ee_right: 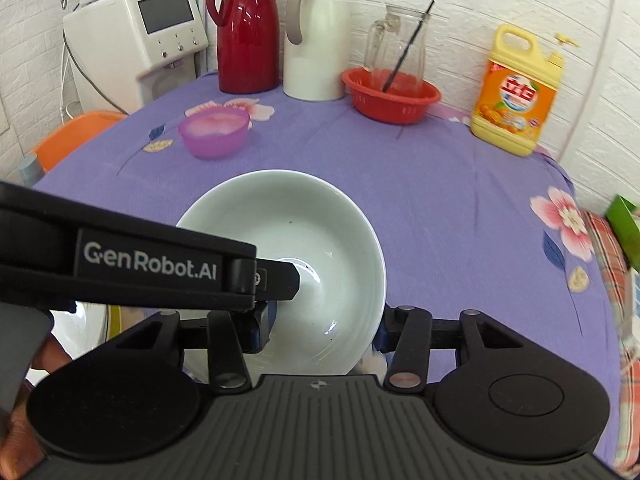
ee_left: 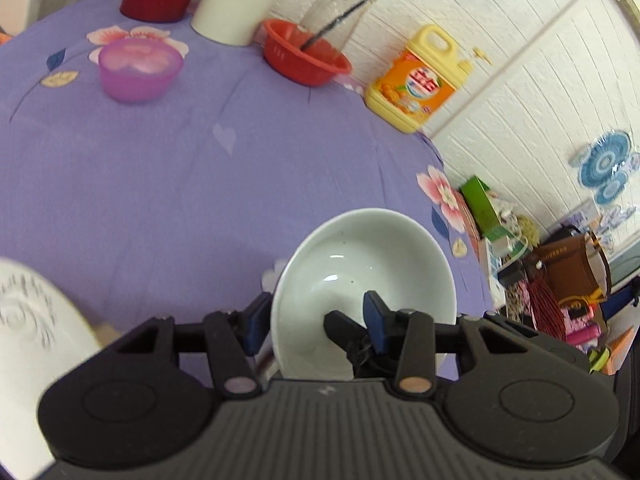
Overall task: Organize plates and bowls
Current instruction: 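Carry the red-and-white bowl into the steel bowl and open the right gripper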
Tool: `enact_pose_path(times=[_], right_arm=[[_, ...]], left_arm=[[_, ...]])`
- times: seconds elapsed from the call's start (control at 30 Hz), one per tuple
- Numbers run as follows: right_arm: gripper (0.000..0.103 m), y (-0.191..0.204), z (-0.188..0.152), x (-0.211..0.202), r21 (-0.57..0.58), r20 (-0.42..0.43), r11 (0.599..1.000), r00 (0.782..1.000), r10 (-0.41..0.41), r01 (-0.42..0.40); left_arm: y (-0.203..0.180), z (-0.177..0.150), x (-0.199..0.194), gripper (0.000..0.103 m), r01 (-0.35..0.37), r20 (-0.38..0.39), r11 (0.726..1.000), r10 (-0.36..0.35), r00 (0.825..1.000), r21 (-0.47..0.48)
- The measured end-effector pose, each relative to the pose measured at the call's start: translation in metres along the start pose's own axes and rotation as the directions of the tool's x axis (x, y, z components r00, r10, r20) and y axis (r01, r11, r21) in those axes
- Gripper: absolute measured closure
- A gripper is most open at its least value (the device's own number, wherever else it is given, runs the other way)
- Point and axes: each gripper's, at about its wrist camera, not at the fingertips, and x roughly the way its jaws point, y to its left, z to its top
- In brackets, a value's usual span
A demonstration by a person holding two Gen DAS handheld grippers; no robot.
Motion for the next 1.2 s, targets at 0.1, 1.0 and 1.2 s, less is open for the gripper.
enact_pose_path(times=[0.1,1.0,1.2], right_arm=[[0.019,0.002,-0.021,-0.009,0.012,-0.013,1.0,1.0,-0.015,0.015],[0.003,-0.027,-0.074,-0.035,0.214,0.101,0.97,0.99,0.098,-0.118],[0.0,-0.032,-0.077,-0.06,0.258,0.215,0.964,0.977,0.003,-0.059]], left_arm=[[-0.003,-0.022,-0.001,0.06,0.01,-0.024,1.0,-0.009,1.0,0.011],[-0.015,-0.049,-0.01,0.026,0.03,-0.028,0.975,-0.024,0.999,0.218],[-0.017,-0.039,-0.037,0.015,0.007,0.081,0.959,-0.031,0.996,0.282]])
